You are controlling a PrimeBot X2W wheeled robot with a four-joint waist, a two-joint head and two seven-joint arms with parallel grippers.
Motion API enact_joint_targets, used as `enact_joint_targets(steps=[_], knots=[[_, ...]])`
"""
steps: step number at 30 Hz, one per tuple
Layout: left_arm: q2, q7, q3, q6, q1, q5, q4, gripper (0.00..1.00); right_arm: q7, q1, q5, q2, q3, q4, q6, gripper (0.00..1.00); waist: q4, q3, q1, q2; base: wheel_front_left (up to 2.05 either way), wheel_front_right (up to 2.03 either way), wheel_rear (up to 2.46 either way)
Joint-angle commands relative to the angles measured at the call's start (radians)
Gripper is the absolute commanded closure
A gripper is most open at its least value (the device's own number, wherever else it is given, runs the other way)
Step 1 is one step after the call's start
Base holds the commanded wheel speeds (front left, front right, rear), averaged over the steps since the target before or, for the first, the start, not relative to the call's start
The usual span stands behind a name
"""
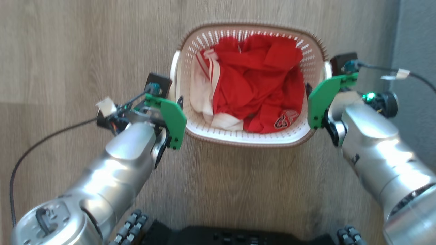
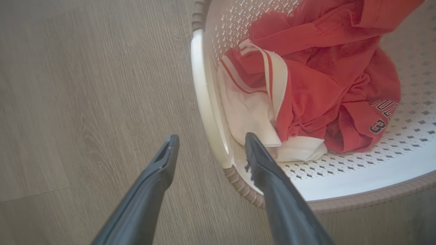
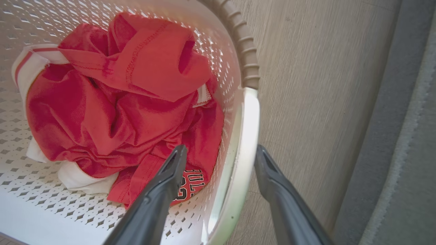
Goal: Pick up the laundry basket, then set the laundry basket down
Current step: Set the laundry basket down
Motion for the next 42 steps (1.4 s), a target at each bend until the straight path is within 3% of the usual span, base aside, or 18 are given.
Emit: enact_joint_targets(steps=[1,12,19,24,26,34,42], knots=[[0.019,-0.025,0.005,0.009,0.031,-0.005,0.010,0.00,-0.022,0.069,0.008,0.035,0.003,-0.013,0.007,0.00,-0.008,-0.091,0.0000,-0.0001,0.00,0.00,0.00],[0.021,-0.126,0.055,0.053,0.114,0.012,0.014,0.00,-0.164,0.191,0.094,0.039,-0.036,-0.076,0.007,0.00,-0.004,-0.367,0.0000,-0.0001,0.00,0.00,0.00],[0.118,-0.127,0.294,0.150,0.206,0.239,-0.278,0.00,-0.208,0.248,0.080,0.004,-0.127,-0.218,0.007,0.00,-0.007,-0.499,0.0000,-0.0001,0.00,0.00,0.00],[0.169,-0.127,0.499,0.190,0.353,0.452,-0.528,0.00,-0.209,0.353,-0.072,-0.029,-0.303,-0.433,0.007,0.00,-0.018,-0.572,0.0000,-0.0001,0.00,0.00,0.00],[0.172,-0.127,0.543,0.191,0.387,0.488,-0.574,0.00,-0.209,0.382,-0.111,-0.027,-0.343,-0.478,0.007,0.00,-0.019,-0.586,0.0000,-0.0001,0.00,0.00,0.00],[0.139,-0.127,0.833,0.116,0.642,0.730,-0.920,0.00,-0.209,0.624,-0.340,0.025,-0.544,-0.791,0.007,0.00,-0.021,-0.666,0.0000,-0.0001,0.00,0.00,0.00],[0.036,-0.127,1.059,-0.036,0.833,0.770,-1.067,0.00,-0.209,0.793,-0.408,0.039,-0.613,-1.014,0.007,0.00,-0.015,-0.704,0.0000,-0.0001,0.00,0.00,0.00]])
